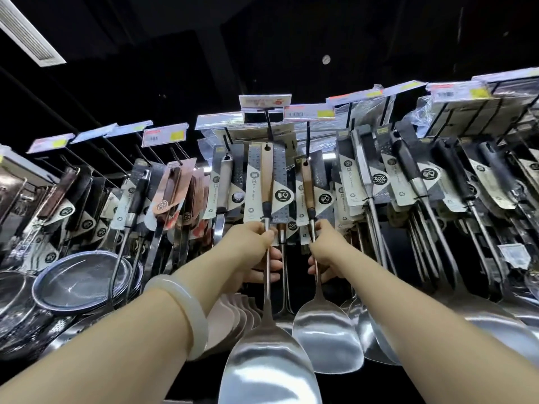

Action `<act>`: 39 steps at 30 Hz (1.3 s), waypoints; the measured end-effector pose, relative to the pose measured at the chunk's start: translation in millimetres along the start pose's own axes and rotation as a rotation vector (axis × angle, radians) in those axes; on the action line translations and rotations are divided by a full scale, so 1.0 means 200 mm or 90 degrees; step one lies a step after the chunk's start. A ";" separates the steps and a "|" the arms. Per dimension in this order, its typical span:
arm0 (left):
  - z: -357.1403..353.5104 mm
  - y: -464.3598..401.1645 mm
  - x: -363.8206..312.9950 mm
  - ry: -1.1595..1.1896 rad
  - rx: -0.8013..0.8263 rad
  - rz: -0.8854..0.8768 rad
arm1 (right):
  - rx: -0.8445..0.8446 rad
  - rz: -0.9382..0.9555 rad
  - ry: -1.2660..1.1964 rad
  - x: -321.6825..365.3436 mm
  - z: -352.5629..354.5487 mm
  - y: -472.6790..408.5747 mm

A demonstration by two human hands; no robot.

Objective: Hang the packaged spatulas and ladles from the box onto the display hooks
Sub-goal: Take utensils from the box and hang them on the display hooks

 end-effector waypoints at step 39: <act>-0.35 -0.23 -0.06 0.093 0.032 -0.050 | 0.114 0.155 0.198 -0.33 0.00 0.50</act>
Point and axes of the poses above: each hand's wrist, its own y-axis away from the middle knuckle, its own z-axis out of the back of the hand, x = y × z, the point moved 9 cm from there along -y, towards the middle knuckle, and after that the axes turned 14 degrees about -z, right-handed, at the moved point
